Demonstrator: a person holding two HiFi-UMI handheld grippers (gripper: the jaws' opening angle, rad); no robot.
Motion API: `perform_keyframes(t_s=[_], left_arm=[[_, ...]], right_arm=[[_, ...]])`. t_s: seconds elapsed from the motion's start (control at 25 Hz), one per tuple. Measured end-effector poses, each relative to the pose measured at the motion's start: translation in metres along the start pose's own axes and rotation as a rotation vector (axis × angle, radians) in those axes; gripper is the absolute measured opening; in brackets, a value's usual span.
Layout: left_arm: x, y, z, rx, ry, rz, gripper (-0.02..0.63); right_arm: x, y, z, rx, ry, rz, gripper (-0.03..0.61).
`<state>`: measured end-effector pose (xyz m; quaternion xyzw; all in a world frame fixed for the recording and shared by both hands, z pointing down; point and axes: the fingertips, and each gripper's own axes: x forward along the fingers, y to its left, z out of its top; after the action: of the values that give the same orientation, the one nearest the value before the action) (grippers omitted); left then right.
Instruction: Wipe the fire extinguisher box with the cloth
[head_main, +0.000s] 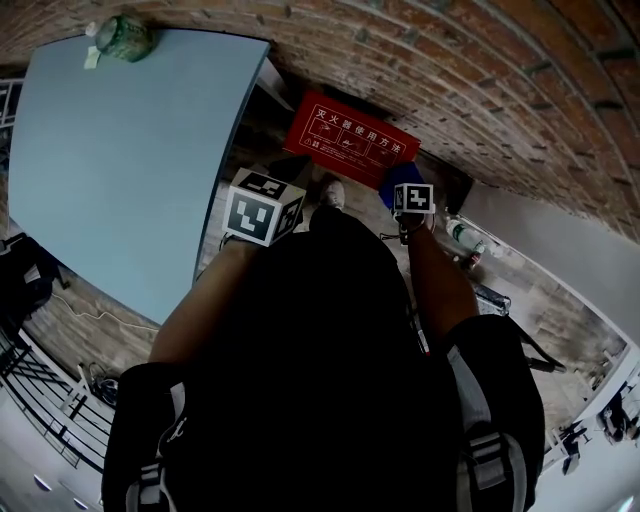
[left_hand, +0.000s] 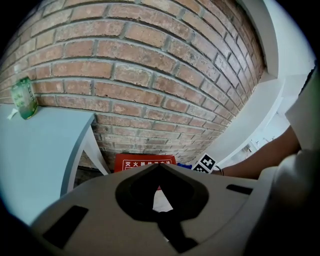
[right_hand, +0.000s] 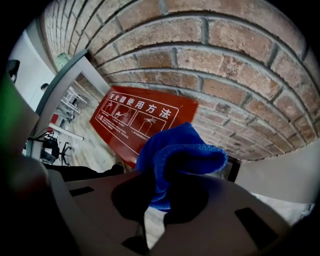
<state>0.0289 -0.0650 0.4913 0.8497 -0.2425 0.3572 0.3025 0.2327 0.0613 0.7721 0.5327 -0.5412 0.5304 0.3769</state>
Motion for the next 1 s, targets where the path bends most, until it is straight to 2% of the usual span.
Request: perform_keyframes(t_s=[0.08,0.24,0.4,0.64,0.72,0.84,1.0], left_arm=[[0.001,-0.003,0.004,0.015,-0.009,0.006,-0.006],[-0.001,-0.002,0.014,0.056,-0.045,0.043,-0.006],[-0.008,-0.002,0.033,0.068,-0.125,0.072,-0.006],[-0.032,-0.013,0.087,0.085,-0.293,0.072,-0.005],[-0.047,-0.018,0.111,0.101,-0.356,0.081,-0.006],[-0.070,-0.025,0.139,0.120,-0.434,0.098,-0.006],[-0.088,-0.042,0.161,0.180,-0.496,0.110,-0.006]], right_arm=[[-0.015,0.005,0.017,-0.029,-0.094,0.007,0.043],[-0.063,0.036,0.069,-0.090,-0.357,0.065,0.043],[-0.128,0.074,0.118,-0.165,-0.566,0.101,0.043],[-0.283,0.130,0.195,-0.204,-0.945,0.248,0.043],[-0.336,0.143,0.211,-0.240,-1.052,0.262,0.043],[-0.396,0.158,0.221,-0.308,-1.162,0.225,0.043],[-0.438,0.167,0.222,-0.346,-1.235,0.187,0.043]])
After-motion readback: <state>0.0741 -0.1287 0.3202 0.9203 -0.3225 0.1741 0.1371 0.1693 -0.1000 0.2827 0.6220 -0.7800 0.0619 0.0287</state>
